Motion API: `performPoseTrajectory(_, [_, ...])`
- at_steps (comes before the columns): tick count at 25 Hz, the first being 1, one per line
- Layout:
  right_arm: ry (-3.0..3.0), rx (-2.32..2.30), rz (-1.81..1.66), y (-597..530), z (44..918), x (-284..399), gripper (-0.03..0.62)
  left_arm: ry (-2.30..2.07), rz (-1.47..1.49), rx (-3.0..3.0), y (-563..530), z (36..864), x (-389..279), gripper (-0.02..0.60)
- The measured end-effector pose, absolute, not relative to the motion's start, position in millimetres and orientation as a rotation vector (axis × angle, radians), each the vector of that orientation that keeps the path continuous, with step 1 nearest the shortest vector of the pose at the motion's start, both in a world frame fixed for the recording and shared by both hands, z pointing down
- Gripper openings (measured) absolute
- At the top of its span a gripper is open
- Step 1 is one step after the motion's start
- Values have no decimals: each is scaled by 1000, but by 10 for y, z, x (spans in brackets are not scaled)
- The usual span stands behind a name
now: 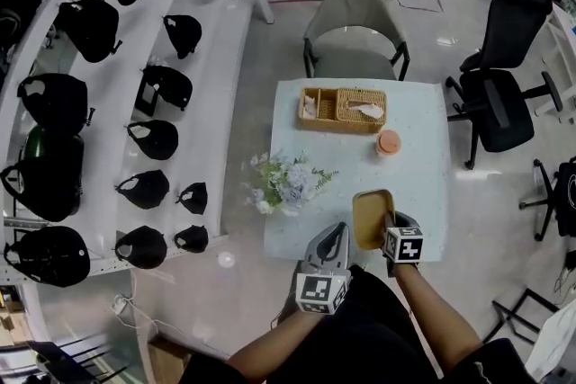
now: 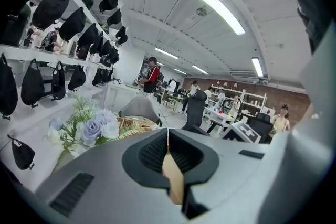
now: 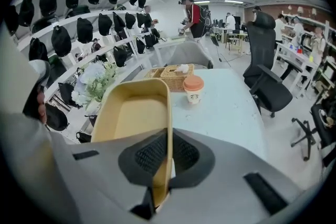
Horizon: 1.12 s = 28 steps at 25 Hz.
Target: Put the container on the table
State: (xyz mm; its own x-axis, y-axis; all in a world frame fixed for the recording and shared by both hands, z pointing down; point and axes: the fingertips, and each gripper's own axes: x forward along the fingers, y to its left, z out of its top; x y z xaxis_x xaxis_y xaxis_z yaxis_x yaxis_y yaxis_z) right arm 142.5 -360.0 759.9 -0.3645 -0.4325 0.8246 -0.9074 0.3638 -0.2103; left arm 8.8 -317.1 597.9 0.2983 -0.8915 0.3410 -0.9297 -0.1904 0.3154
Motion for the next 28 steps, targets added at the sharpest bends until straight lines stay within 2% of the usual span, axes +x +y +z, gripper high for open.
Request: performPoseTrajectory(28, [-1741, 1100, 957, -4697, 8837, 1122, 3, -1538, 80, 2207, -4197, 6004, -62, 11])
